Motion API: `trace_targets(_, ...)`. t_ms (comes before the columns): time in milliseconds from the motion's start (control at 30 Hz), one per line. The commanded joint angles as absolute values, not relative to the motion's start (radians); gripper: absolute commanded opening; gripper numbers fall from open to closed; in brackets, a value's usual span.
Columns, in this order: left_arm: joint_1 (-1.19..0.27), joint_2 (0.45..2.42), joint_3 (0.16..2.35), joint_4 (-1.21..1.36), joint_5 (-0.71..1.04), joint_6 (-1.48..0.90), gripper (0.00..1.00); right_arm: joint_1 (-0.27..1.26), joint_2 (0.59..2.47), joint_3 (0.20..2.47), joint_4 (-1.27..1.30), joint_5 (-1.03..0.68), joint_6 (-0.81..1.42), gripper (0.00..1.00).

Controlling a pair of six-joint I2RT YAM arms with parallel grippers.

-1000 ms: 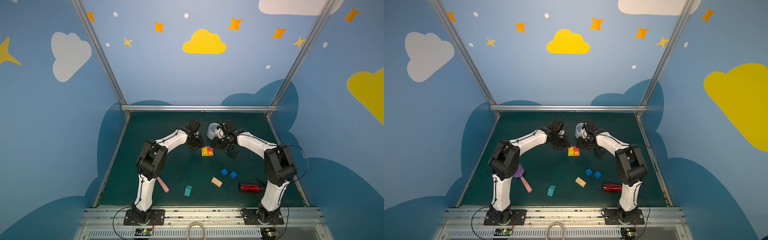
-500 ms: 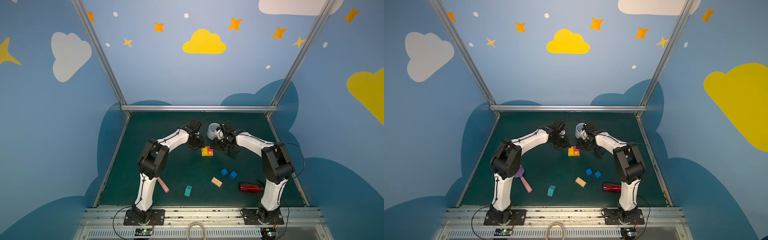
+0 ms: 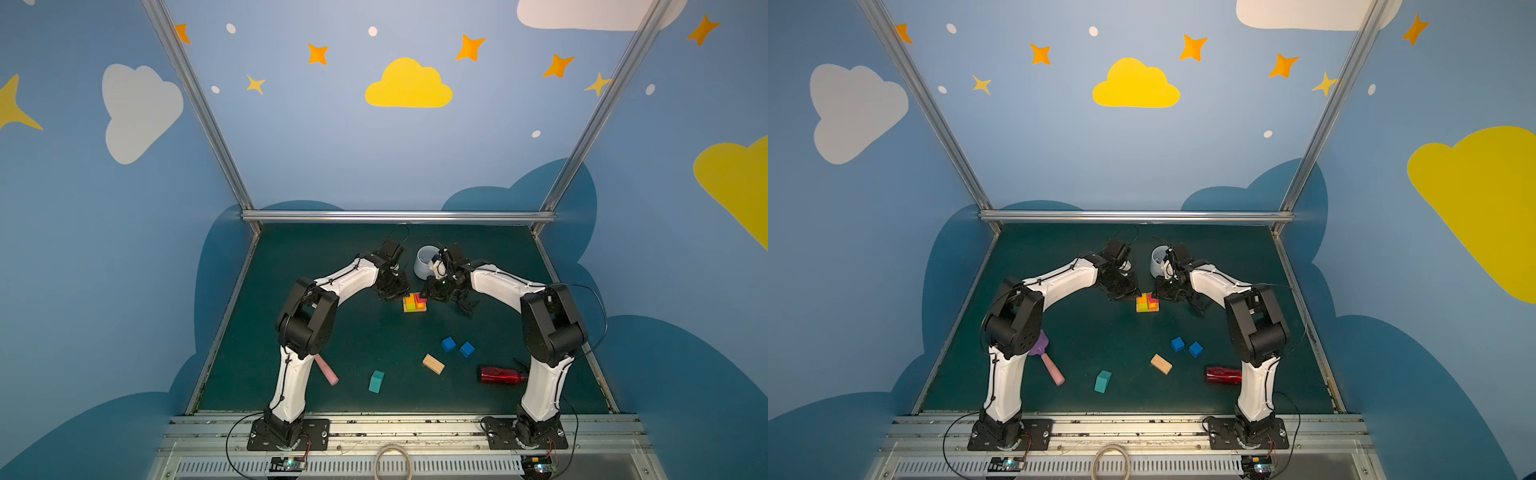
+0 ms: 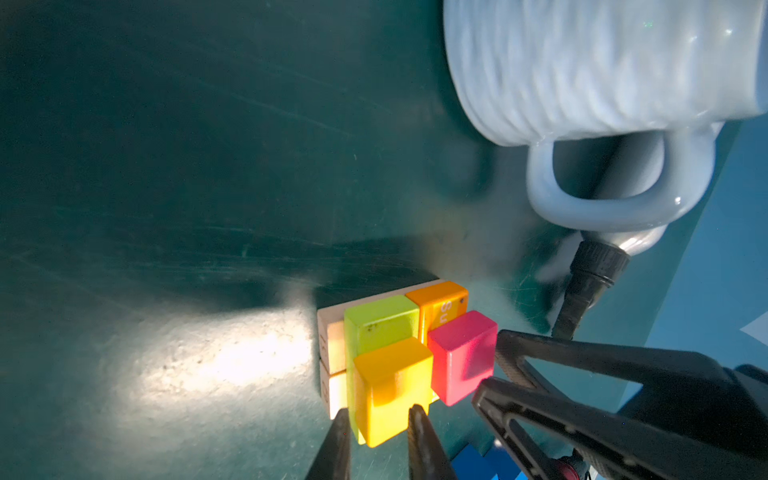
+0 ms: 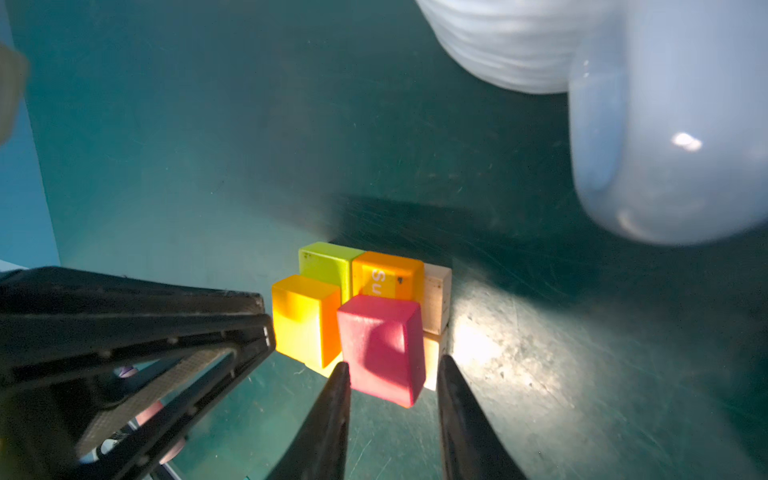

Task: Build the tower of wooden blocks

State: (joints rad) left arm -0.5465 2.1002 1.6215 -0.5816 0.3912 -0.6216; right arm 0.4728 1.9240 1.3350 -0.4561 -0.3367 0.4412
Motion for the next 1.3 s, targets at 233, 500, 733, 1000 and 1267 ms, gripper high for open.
trace_targets(233,-0.552,2.126,1.654,-0.603,0.387,-0.612,0.22,0.469,1.939,1.338,-0.435,-0.350,0.450,0.33)
trace_targets(500,-0.553,2.128,1.655,-0.604,0.388,-0.612,0.22,0.469,1.940,1.337,-0.433,-0.356,0.452,0.29)
trace_targets(733,-0.555,2.130,1.657,-0.606,0.391,-0.612,0.22,0.470,1.945,1.336,-0.428,-0.357,0.459,0.24)
trace_targets(1000,-0.555,2.137,1.661,-0.603,0.396,-0.612,0.22,0.472,1.947,1.339,-0.425,-0.363,0.460,0.24)
trace_targets(1267,-0.558,2.137,1.666,-0.604,0.396,-0.612,0.21,0.473,1.948,1.342,-0.426,-0.362,0.461,0.24)
